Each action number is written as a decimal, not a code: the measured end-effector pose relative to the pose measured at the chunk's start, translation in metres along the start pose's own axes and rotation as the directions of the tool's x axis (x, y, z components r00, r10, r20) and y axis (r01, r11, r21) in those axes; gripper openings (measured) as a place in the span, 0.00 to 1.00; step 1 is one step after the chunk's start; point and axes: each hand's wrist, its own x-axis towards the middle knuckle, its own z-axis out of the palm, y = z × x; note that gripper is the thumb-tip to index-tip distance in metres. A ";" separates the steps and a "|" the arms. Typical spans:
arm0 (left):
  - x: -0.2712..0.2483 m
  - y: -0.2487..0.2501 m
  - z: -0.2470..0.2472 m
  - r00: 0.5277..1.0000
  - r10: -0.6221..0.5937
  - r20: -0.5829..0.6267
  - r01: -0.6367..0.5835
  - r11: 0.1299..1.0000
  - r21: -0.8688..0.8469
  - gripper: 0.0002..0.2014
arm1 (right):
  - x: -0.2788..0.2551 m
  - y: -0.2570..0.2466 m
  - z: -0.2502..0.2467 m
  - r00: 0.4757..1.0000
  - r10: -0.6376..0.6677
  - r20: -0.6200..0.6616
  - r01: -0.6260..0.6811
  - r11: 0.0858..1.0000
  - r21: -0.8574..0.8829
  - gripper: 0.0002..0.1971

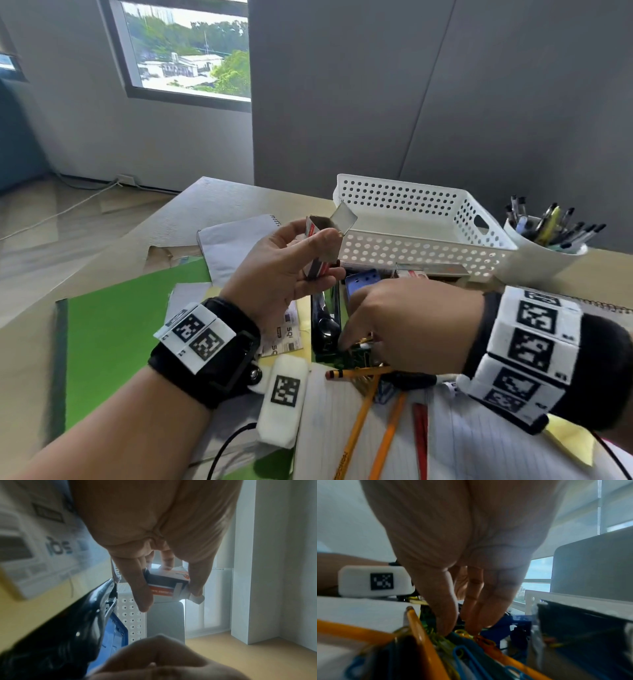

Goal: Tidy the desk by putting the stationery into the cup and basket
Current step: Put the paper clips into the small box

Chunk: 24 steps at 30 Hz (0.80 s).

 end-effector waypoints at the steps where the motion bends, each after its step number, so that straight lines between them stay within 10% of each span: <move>1: 0.000 0.000 0.000 1.000 -0.004 0.003 0.004 1.000 0.013 0.25 | 0.001 0.000 0.001 1.000 -0.019 0.025 0.019 1.000 -0.006 0.27; 24: -0.001 0.000 0.000 0.999 -0.045 0.020 0.043 0.994 0.105 0.22 | 0.000 0.019 -0.004 0.998 0.005 -0.065 0.010 0.973 0.229 0.07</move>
